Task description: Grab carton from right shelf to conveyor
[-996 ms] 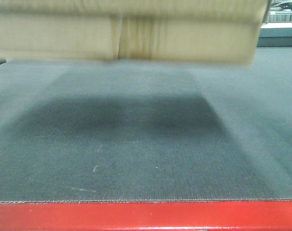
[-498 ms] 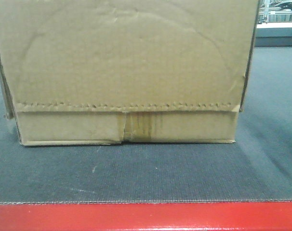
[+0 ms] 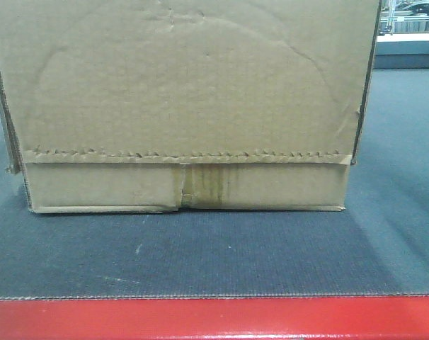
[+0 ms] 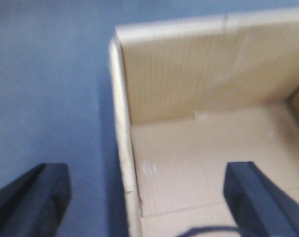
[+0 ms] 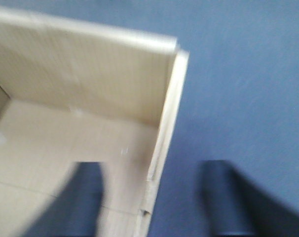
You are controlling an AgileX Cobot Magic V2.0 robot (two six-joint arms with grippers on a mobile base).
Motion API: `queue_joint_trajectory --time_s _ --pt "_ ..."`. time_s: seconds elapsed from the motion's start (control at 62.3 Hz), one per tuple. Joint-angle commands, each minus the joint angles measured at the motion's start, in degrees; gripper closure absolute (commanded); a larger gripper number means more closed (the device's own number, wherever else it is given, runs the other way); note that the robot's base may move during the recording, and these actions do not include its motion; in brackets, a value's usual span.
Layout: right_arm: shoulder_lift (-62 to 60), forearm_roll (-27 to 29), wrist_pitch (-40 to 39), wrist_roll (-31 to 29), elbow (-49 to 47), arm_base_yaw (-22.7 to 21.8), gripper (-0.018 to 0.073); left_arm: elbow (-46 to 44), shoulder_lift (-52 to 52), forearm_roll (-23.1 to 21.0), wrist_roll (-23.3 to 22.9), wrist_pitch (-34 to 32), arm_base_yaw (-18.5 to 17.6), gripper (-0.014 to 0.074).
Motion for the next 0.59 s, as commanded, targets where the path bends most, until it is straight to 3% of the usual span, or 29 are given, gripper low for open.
queue_joint_trajectory --time_s 0.0,0.048,0.161,0.241,0.337,0.578 --pt "-3.6 -3.5 0.8 -0.6 -0.4 -0.3 0.0543 1.1 -4.0 2.1 1.2 0.2 0.8 0.0268" --pt "-5.2 -5.3 1.6 -0.6 0.1 -0.6 0.0646 3.0 -6.0 2.3 1.2 0.1 2.2 0.0398" --pt "-8.3 -5.3 1.2 -0.5 3.4 -3.6 0.0624 9.1 -10.3 1.1 1.2 -1.9 6.9 0.0643" --pt "-10.8 -5.3 0.1 -0.5 8.6 -6.9 0.0627 15.1 -13.9 -0.8 1.2 -5.1 10.6 0.0582" --pt "-13.7 -5.2 -2.1 -0.5 14.8 -10.4 0.0627 22.6 -18.4 -1.4 1.2 -9.5 13.4 0.0584" --pt "-24.3 -3.9 -14.3 -0.5 37.1 -13.3 0.0627 43.2 -31.5 -1.4 1.2 -19.1 14.6 0.0584"
